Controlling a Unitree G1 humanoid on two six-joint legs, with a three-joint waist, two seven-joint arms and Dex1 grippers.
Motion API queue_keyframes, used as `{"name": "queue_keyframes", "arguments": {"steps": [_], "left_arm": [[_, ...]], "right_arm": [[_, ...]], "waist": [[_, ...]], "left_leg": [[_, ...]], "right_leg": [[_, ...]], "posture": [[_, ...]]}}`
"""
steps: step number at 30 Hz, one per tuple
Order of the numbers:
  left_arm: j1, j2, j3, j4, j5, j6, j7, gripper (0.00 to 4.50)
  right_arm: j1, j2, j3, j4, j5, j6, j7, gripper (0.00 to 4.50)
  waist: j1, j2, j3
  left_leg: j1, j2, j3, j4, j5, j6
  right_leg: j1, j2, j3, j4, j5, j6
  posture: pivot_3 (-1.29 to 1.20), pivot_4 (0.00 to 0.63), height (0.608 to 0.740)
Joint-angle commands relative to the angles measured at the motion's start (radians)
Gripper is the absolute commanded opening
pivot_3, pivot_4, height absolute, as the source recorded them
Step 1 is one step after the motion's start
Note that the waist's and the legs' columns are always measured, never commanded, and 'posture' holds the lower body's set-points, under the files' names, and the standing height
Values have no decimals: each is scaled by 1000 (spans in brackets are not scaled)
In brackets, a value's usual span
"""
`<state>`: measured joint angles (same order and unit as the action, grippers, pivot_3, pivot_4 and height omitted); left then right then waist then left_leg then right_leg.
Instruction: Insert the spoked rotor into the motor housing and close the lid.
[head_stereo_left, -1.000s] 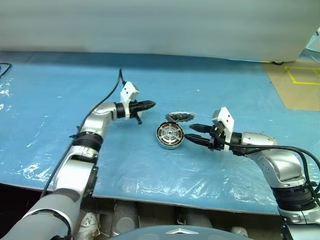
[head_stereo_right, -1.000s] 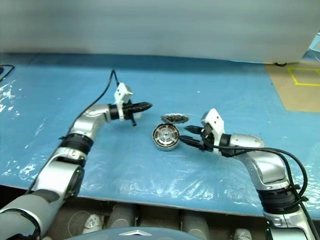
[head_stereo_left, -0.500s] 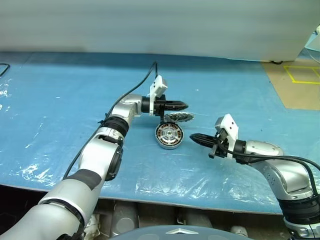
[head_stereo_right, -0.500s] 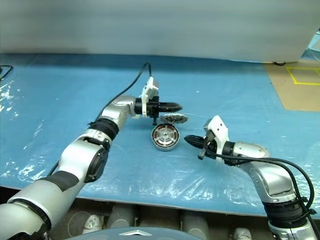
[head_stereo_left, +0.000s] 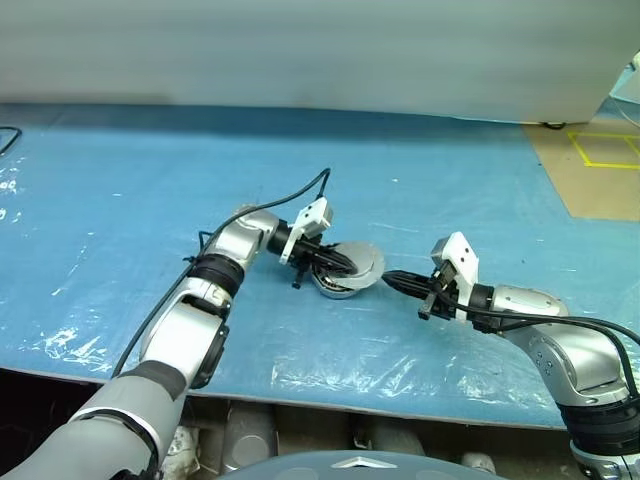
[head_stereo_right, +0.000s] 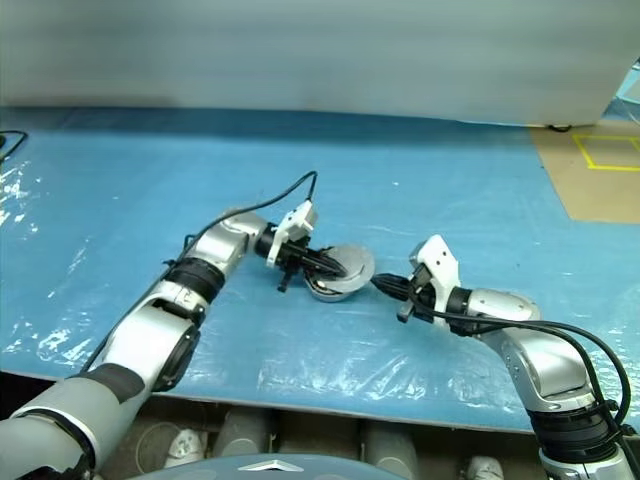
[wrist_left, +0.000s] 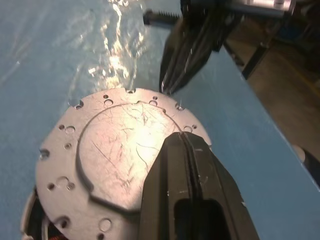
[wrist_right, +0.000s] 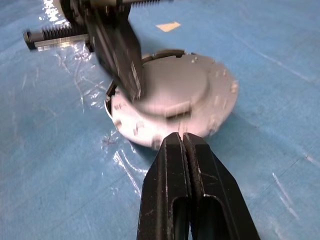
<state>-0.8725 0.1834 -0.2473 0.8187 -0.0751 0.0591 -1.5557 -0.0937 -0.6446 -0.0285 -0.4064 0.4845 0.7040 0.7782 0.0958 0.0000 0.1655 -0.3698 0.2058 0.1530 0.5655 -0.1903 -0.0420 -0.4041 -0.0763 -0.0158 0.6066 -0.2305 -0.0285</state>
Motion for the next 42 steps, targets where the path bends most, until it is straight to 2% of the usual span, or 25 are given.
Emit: {"name": "queue_keyframes", "arguments": {"steps": [1, 4, 7, 13, 17, 18, 19, 27, 35, 38, 41, 42], "left_arm": [[49, 4, 23, -51, -9, -22, 84, 0], [71, 9, 89, -108, -75, 11, 132, 0], [111, 29, 129, -174, -120, 16, 160, 0], [200, 78, 205, -332, -201, 68, 226, 0], [296, 131, 238, -450, -233, 85, 267, 0], [314, 139, 242, -468, -239, 88, 278, 0], [331, 146, 246, -488, -246, 91, 289, 0], [461, 179, 251, -601, -269, 106, 373, 0], [473, 186, 248, -604, -281, 112, 397, 0], [464, 186, 247, -584, -279, 106, 397, 0], [456, 184, 246, -571, -277, 101, 399, 0], [454, 184, 246, -565, -276, 97, 400, 0]], "right_arm": [[-32, 20, -46, -33, 46, -18, -9, 31], [-40, 15, -58, -25, 59, -18, -3, 31], [-60, 15, -61, -8, 62, -33, 4, 619], [-129, 56, -8, 5, 58, -44, 5, 2683], [-193, 109, 92, 56, 6, -69, 4, 4088], [-203, 115, 111, 68, -6, -76, 9, 4388], [-212, 121, 131, 81, -20, -85, 10, 4472], [-254, 143, 232, 217, -181, -210, 3, 4472], [-244, 118, 257, 252, -261, -279, 41, 4472], [-230, 116, 267, 239, -273, -284, 56, 3847], [-223, 124, 270, 219, -266, -275, 63, 2941], [-223, 129, 271, 216, -264, -272, 62, 2943]], "waist": [[2, 0, 0], [3, 0, 0], [2, 0, 0], [-3, 1, 0], [-7, 1, 0], [-7, 1, 0], [-7, 1, 0], [-3, 1, 0], [-7, 1, 0], [-9, 1, 0], [-13, 1, 0], [-14, 1, 0]], "left_leg": [[0, 0, 0, 0, 0, 0], [1, 0, 0, 1, -1, -1], [0, 0, 0, 2, -1, -1], [0, 1, 0, 0, 0, -1], [-1, 1, 0, -1, 0, -1], [-1, 1, 0, -1, 0, -1], [-2, 1, 0, -1, 0, -1], [-4, 1, 0, 0, -2, -3], [-3, 1, 1, 0, -2, -3], [-3, 1, 0, 0, -2, -3], [-3, 1, 1, 0, -1, -3], [-3, 1, 0, 1, -1, -3]], "right_leg": [[1, 0, -1, 0, 0, 0], [2, -1, -1, 0, 0, 0], [2, -1, 0, 0, 0, 0], [0, 1, -1, 0, 0, 0], [-1, 1, -1, 0, 0, 0], [-2, 1, -1, 0, 0, 0], [-2, 1, -1, 0, 0, 0], [-3, 0, -1, 0, 0, 0], [-3, 1, -1, 0, 0, 0], [-3, 1, -1, 0, 0, 0], [-3, 1, -1, 0, 0, 0], [-2, 1, -1, 1, 0, 0]], "posture": [[0, 150, 740], [0, 150, 740], [0, 150, 740], [0, 150, 740], [0, 150, 740], [0, 150, 740], [0, 150, 740], [0, 150, 740], [0, 150, 740], [0, 150, 740], [0, 150, 740], [0, 150, 740]]}}
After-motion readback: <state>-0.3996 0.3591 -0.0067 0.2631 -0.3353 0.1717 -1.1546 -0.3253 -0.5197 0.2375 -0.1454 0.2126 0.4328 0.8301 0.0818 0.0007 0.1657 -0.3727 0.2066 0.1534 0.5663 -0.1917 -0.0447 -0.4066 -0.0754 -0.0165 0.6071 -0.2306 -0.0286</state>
